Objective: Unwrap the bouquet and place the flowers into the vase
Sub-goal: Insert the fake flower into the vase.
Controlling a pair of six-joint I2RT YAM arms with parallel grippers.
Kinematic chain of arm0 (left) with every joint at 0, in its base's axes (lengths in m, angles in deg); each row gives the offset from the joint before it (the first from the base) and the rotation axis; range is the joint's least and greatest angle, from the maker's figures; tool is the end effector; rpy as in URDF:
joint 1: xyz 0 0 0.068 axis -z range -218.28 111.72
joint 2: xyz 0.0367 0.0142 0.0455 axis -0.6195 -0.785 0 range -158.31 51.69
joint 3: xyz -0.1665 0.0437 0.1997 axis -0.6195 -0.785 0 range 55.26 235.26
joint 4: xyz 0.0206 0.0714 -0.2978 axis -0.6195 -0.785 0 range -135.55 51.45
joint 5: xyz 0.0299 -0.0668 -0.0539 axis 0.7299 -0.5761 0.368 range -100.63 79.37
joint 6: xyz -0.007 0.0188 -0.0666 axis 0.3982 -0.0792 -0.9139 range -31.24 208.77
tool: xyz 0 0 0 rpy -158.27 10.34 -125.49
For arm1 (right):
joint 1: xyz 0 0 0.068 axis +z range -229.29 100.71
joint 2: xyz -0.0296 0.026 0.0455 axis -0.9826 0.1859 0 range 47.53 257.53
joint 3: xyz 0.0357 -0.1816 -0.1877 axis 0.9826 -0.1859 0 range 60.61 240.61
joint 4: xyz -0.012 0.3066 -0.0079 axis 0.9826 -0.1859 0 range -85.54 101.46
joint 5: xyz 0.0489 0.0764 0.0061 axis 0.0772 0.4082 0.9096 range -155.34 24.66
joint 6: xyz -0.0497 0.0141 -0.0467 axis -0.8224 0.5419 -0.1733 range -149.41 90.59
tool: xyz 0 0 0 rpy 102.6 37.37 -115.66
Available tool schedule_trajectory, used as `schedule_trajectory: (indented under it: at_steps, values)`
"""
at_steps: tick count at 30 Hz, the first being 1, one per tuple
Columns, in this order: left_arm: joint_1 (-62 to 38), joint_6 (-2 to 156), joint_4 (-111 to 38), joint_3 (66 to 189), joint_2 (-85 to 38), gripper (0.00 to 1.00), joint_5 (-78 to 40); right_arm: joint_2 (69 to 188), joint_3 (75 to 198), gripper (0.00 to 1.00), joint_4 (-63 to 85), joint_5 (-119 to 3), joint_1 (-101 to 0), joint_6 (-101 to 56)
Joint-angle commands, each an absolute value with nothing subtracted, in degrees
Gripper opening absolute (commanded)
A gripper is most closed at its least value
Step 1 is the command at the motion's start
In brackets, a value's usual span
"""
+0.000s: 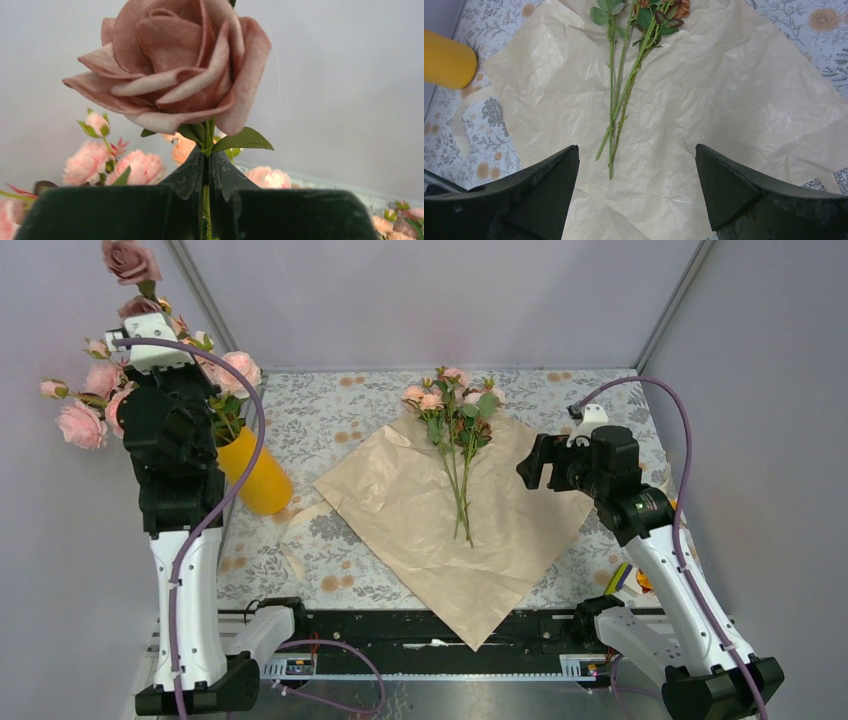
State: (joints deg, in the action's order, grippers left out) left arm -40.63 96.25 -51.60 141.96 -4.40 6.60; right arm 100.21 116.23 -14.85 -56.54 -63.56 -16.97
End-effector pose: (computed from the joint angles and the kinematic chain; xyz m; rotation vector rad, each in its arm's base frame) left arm 0.2209 0.0258 0.5642 -0.2038 1.2696 0.3374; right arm 0.2620 0.0828 0.3392 -0.1584 1.9978 0.4694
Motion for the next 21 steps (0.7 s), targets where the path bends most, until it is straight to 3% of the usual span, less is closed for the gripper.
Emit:
schedule_trajectory:
  at_steps: [1,21]
  values:
    - [-44.4,91.7,-44.2,137.6,-2.2,0.00,-2.3,99.2,115.9,0.92,-13.3,-54.9,-64.0,-17.2]
    - [-46.5,91.4,-44.6,121.7,4.3,0.00,-2.1,99.6,114.8,0.92,-13.2,-53.7,-64.0,-17.3]
